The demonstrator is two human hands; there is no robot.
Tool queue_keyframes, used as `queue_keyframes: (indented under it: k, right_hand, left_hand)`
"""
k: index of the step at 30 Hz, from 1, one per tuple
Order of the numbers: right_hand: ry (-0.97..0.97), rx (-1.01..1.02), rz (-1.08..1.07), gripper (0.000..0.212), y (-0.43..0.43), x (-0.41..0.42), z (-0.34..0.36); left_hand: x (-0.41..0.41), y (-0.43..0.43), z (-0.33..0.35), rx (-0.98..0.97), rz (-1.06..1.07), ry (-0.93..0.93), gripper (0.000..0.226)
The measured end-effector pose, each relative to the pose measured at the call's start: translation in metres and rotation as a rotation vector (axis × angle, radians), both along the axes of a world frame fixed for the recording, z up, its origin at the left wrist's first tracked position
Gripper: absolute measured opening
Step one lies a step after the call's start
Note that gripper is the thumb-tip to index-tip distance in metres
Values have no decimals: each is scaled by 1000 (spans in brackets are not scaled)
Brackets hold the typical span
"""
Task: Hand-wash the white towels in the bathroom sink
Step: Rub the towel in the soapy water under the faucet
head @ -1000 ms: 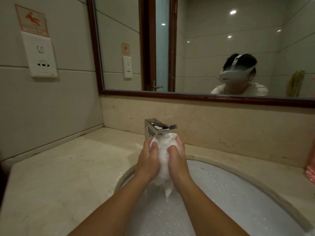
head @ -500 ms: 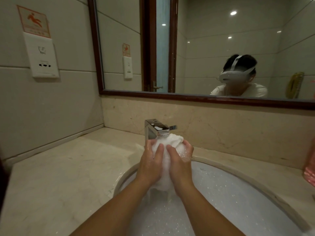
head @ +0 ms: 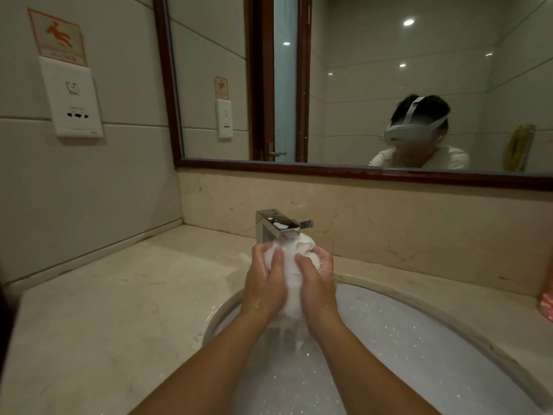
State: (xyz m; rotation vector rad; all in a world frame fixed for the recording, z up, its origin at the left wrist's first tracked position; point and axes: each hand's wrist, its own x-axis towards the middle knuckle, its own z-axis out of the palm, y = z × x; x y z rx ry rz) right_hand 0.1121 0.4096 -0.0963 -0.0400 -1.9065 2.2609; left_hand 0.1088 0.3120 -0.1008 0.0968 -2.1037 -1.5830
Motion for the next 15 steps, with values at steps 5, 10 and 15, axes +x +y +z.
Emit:
queue_keyframes:
  k: [5, 10, 15]
  right_hand:
    - [-38, 43, 105, 58, -7, -4, 0]
    - [-142, -43, 42, 51, -4, -7, 6]
    - [-87, 118, 65, 63, -13, -3, 5]
  left_hand:
    - [-3, -6, 1, 127, -45, -82, 47]
    - [-3, -7, 1, 169, -63, -61, 66]
    - [-7, -3, 1, 88, 51, 2, 43]
